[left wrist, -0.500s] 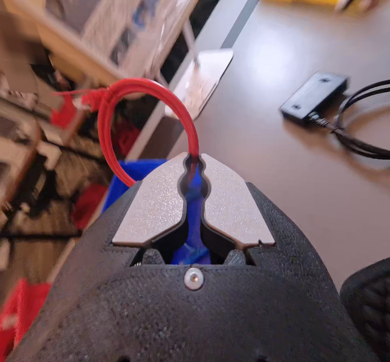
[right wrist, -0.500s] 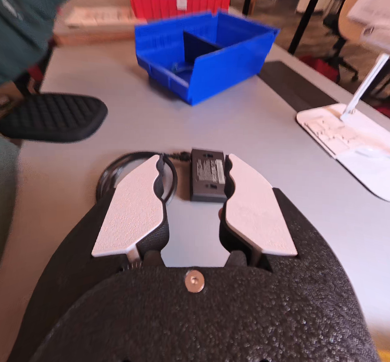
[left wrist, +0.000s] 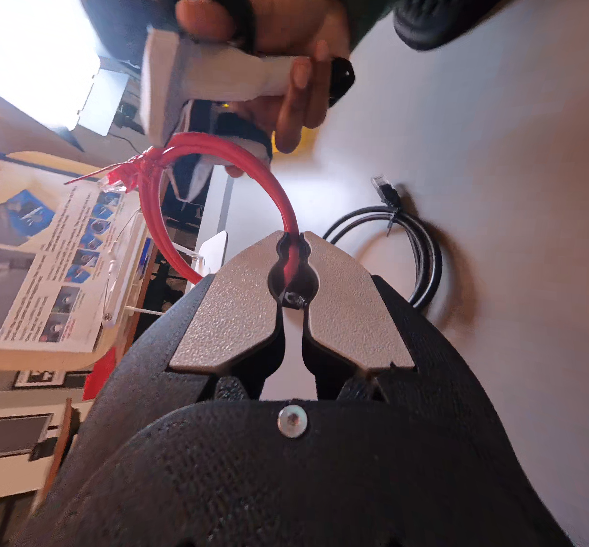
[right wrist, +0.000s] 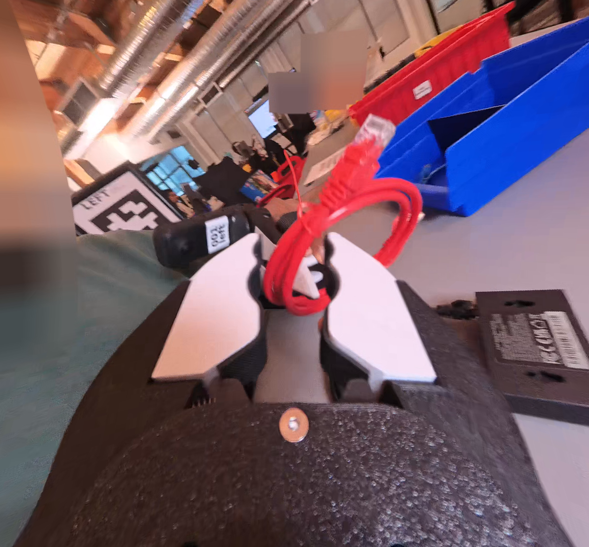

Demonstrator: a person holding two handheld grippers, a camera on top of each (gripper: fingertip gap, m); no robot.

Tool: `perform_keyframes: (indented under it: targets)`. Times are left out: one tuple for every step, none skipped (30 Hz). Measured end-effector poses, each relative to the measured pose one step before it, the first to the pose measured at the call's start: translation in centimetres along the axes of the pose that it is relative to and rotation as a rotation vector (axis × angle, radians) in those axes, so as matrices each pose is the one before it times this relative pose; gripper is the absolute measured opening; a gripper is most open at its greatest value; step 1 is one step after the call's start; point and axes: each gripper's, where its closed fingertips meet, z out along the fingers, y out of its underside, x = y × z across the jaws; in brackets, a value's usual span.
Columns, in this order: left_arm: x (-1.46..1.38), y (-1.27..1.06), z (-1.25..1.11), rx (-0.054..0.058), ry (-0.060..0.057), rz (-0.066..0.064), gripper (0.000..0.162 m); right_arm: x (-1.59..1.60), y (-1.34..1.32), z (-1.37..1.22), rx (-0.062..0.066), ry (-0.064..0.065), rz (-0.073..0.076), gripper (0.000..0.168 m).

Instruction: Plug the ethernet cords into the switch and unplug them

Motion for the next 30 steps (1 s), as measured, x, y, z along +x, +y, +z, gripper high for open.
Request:
perform_keyframes:
  targets:
    - [0.426,0.32,0.307,-0.0199,0.0023,0.0333,0.006,-0.124,0.35,0.092,-0.0077,-0.025,0.0099,0.026]
    - [0.254,0.332,0.206,-0.0173,-0.0017,0.0281,0.006,-0.183,0.438,0.074,-0.0163,-0.0241,-0.0081,0.022]
    - [0.091,0.364,0.113,-0.0167,-0.0052,0.0183,0.006,-0.175,0.349,0.03,-0.012,-0.0166,-0.0198,0.02]
    - [-0.035,0.289,0.024,-0.0081,-0.0064,0.0044,0.006,-0.17,0.265,-0.013,-0.0082,-0.0105,-0.0306,0.017]
    - [-0.204,0.126,-0.105,0.0063,-0.0095,-0.0111,0.006,-0.293,0.164,-0.052,-0.0046,-0.0137,-0.038,0.017]
    - [-0.232,0.047,-0.183,0.0162,-0.003,-0.0299,0.007,-0.281,0.111,-0.067,-0.0068,-0.01,-0.034,0.016]
    - [-0.265,0.003,-0.213,0.023,0.0055,-0.0502,0.008,-0.365,0.141,-0.036,-0.014,-0.014,-0.0291,0.015]
    - [-0.377,-0.017,-0.258,0.0278,0.0112,-0.0706,0.009,-0.302,0.116,-0.013,-0.0121,-0.006,-0.037,0.014]
    - [-0.467,-0.127,-0.316,0.0383,0.0171,-0.0905,0.011,-0.277,0.066,-0.006,-0.0092,-0.0023,-0.0436,0.013]
    - [-0.656,-0.208,-0.399,0.0465,0.0161,-0.1046,0.015,-0.339,0.028,-0.041,-0.0093,-0.008,-0.0398,0.013]
    - [-0.755,-0.36,-0.472,0.0596,0.0196,-0.1149,0.018,-0.208,0.041,-0.062,-0.0131,0.0004,-0.0363,0.013]
    - [-1.009,-0.491,-0.529,0.0658,0.0077,-0.1248,0.018,-0.217,0.077,-0.086,-0.0152,0.0005,-0.0426,0.013]
    - [-1.334,-0.354,-0.595,0.0567,-0.0078,-0.1132,0.018,-0.428,-0.014,-0.146,-0.0084,-0.0141,-0.0309,0.013]
    - [-1.091,-0.441,-0.586,0.0581,0.0094,-0.1079,0.02,-0.286,-0.036,-0.116,-0.0056,-0.0063,-0.0148,0.013]
    - [-1.008,-0.486,-0.511,0.0548,0.0061,-0.1004,0.023,-0.075,-0.109,-0.125,0.0028,0.0084,-0.0191,0.013]
    - [-0.892,-0.33,-0.285,0.042,0.0007,-0.0792,0.027,-0.193,-0.122,-0.122,0.0082,-0.0005,-0.0203,0.013]
    - [-0.58,-0.003,0.017,0.0199,0.0078,-0.0613,0.033,-0.231,-0.167,-0.087,0.0123,-0.006,-0.0121,0.013]
    - [-0.207,0.225,0.276,0.005,0.0216,-0.0572,0.039,-0.225,-0.184,-0.024,0.0133,-0.0086,-0.0069,0.013]
    - [0.218,0.027,0.478,0.0158,0.0384,-0.0603,0.046,-0.211,-0.152,0.032,0.0112,-0.0095,-0.0045,0.013]
    - [0.516,-0.271,0.582,0.0304,0.0466,-0.0544,0.05,-0.163,-0.109,0.06,0.0093,-0.0082,-0.0046,0.013]
    - [0.658,-0.425,0.604,0.0321,0.046,-0.036,0.048,-0.029,-0.079,0.081,0.0091,0.0,-0.0049,0.013]
    - [0.448,-0.361,0.592,0.0186,0.0241,-0.015,0.043,0.006,-0.065,0.058,0.0099,0.0009,-0.003,0.013]
    - [0.153,-0.298,0.522,0.0091,0.0006,0.0085,0.036,0.074,-0.02,0.018,0.0088,0.0047,0.0009,0.013]
    - [0.031,-0.344,0.425,0.0093,-0.0072,0.0187,0.028,0.168,0.084,-0.019,0.0048,0.0086,0.0034,0.013]
    - [-0.281,-0.348,0.347,0.004,-0.0251,0.0192,0.024,0.165,0.186,-0.03,0.0016,0.0074,0.0037,0.013]
    - [-0.506,-0.227,0.266,-0.0084,-0.0336,0.0191,0.018,0.184,0.254,-0.013,0.0022,0.0084,0.0088,0.013]
    - [-0.499,-0.016,0.25,-0.0277,-0.0314,0.0217,0.018,0.285,0.418,0.06,-0.0048,0.0116,0.0203,0.013]
    - [-0.354,-0.125,0.197,-0.0151,-0.0299,0.0276,0.018,0.373,0.654,0.15,-0.0168,0.0133,0.0295,0.013]
    - [-0.178,-0.207,0.157,-0.0032,-0.0208,0.0274,0.017,0.371,0.766,0.226,-0.019,0.0113,0.0333,0.014]
    - [-0.071,-0.216,0.115,0.0005,-0.0108,0.011,0.016,0.452,0.802,0.303,-0.0162,0.0163,0.0384,0.014]
